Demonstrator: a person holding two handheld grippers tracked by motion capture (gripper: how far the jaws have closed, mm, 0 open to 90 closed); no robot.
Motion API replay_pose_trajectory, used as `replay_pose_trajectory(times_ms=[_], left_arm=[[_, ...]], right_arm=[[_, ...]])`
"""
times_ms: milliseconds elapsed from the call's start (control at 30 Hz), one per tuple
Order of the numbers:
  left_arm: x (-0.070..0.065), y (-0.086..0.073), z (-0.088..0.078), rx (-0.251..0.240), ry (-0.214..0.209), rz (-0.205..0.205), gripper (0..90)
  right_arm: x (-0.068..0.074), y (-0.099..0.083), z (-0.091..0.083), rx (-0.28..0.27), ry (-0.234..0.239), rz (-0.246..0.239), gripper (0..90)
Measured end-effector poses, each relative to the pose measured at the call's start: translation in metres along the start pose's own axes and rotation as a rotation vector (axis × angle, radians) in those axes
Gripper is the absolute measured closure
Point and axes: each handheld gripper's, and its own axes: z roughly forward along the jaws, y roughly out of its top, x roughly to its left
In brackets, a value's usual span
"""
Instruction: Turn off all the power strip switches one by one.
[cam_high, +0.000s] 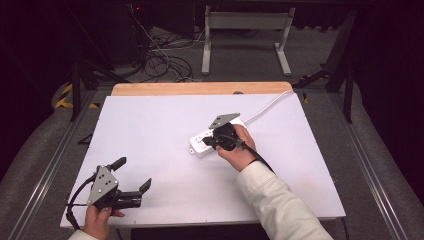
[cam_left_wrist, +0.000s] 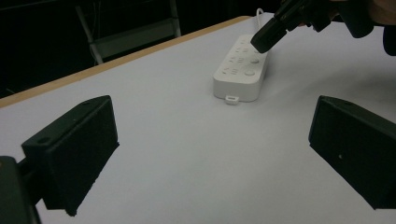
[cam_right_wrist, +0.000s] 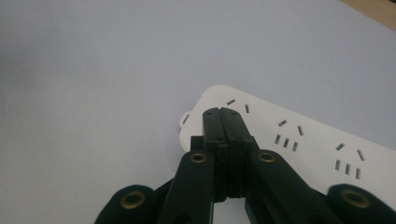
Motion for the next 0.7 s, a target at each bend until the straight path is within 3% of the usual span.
replay_pose_trajectory(times_ms=[700], left_arm=[[0.0,0.0,0.0,0.002,0.003,0.008,2.1]], right_arm=[[-0.001,-0.006,0.026,0.05,-0.02,-0.012,90.0]])
